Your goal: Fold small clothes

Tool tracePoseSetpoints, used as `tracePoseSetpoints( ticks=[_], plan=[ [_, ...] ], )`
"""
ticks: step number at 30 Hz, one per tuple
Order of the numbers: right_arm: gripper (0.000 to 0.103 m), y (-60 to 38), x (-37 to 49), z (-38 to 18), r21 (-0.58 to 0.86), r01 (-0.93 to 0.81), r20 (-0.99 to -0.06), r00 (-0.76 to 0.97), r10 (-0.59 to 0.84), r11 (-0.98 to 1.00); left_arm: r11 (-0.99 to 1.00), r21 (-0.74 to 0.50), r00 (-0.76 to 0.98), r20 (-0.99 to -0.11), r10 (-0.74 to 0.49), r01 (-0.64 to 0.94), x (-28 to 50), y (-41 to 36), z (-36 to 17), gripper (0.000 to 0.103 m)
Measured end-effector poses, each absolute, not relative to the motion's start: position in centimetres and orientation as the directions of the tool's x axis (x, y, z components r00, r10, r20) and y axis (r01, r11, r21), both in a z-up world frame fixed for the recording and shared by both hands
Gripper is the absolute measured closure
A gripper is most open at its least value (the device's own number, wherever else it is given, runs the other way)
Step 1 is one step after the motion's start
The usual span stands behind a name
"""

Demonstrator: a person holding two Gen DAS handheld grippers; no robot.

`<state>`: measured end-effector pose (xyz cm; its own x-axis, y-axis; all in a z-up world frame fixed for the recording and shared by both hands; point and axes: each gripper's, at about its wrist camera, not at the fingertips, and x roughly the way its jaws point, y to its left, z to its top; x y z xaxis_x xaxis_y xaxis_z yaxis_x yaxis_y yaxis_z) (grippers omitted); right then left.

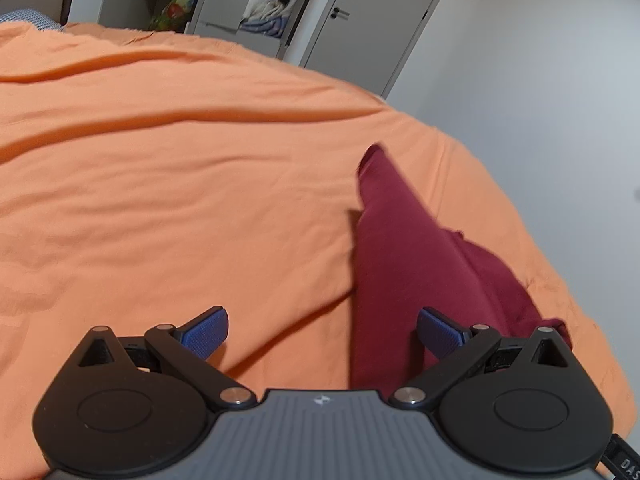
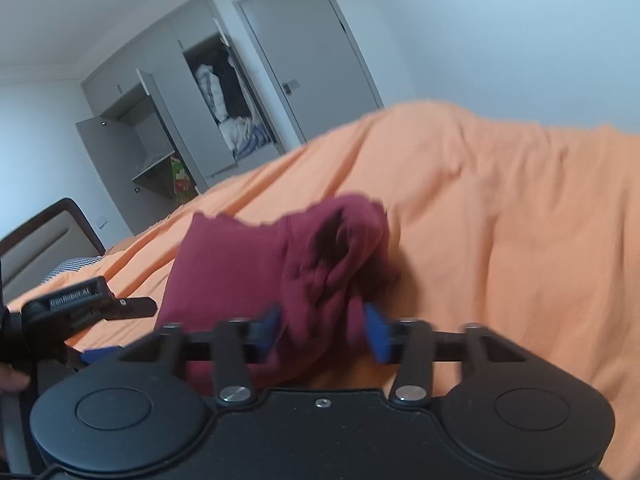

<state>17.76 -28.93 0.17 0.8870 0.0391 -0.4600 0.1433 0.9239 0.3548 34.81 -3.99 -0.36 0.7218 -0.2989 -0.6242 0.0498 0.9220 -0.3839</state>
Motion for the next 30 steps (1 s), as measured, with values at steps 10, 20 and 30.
tracePoseSetpoints(
  ticks=[10, 20, 30],
  plan=[
    [0.022, -35.2, 27.9, 0.2, 0.487, 0.087, -0.447, 0.88, 0.162, 0.869, 0.918, -0.387, 0.707, -0.624, -0.334, 0.093, 40.1, -5.9, -1.1, 0.0],
    [0.097, -35.2, 31.2, -0.1, 0.403, 0.091, -0.463, 0.879, 0.117, 0.911, 0.913, -0.4, 0.676, -0.653, -0.343, 0.076, 41.1, -5.5, -2.2, 0.0],
    [0.082, -35.9, 30.8, -1.8, 0.358, 0.146, -0.514, 0.855, 0.064, 0.922, 0.932, -0.346, 0.679, -0.66, -0.322, 0.106, 41.4, -6.8, -2.2, 0.0]
  ],
)
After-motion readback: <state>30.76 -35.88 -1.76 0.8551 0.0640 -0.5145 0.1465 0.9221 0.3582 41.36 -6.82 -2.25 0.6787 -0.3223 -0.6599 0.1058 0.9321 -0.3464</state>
